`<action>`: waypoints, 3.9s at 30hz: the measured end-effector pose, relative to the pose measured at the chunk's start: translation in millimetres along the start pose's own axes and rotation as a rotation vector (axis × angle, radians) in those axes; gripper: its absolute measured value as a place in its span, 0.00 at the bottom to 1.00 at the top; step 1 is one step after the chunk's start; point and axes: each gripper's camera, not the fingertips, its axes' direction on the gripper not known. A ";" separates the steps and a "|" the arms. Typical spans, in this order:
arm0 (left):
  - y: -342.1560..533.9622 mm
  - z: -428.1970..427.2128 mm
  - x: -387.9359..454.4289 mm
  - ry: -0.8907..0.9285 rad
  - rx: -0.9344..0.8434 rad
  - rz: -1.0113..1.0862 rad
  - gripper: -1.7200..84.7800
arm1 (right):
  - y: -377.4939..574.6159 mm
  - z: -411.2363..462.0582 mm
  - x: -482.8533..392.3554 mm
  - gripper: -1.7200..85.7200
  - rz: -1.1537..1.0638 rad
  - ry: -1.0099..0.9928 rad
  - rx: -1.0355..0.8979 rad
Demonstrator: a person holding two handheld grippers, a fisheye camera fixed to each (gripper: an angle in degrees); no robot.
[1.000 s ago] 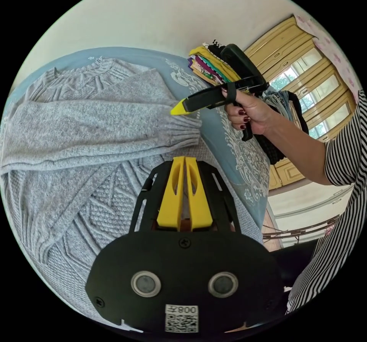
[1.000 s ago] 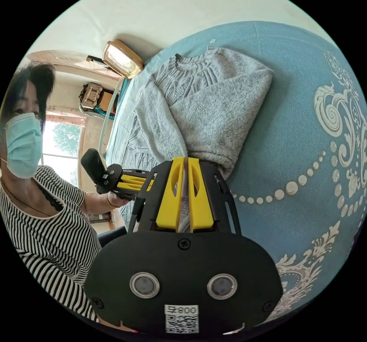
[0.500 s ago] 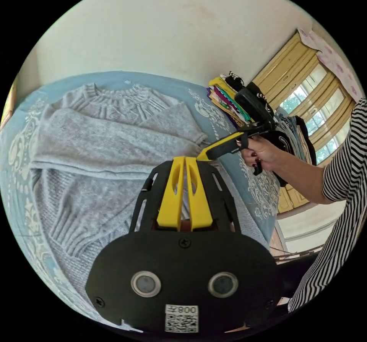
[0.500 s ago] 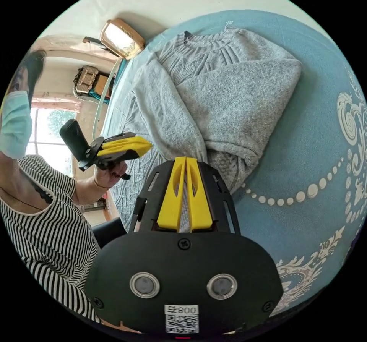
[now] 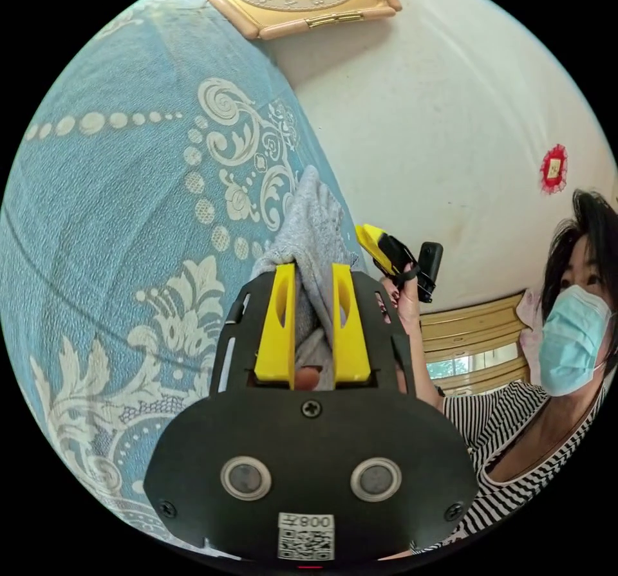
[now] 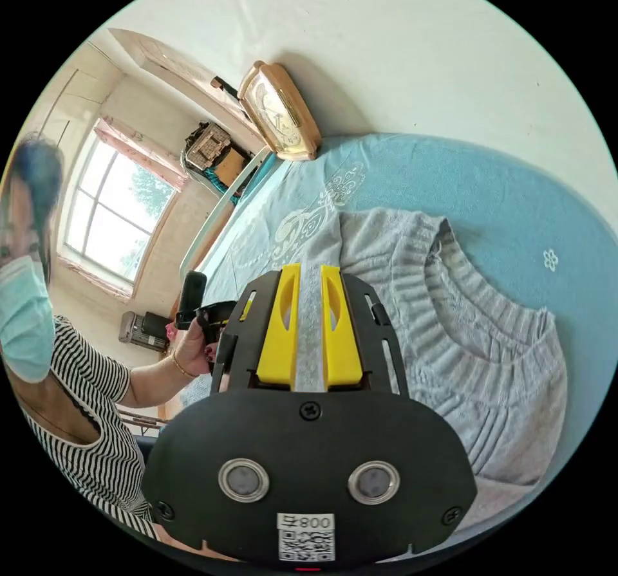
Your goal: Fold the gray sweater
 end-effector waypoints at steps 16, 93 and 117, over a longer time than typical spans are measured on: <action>0.6 -24.9 -11.9 0.048 0.044 0.035 0.06 | -53.1 84.7 34.1 0.04 -0.018 0.042 -0.139; 235.8 -21.1 -57.7 -0.189 -0.299 0.439 0.02 | 449.4 -190.1 -246.2 0.02 0.356 0.020 0.180; 343.3 -177.5 -192.0 -0.323 -0.402 0.027 0.13 | 674.9 -214.3 -367.3 0.11 0.577 -0.036 0.231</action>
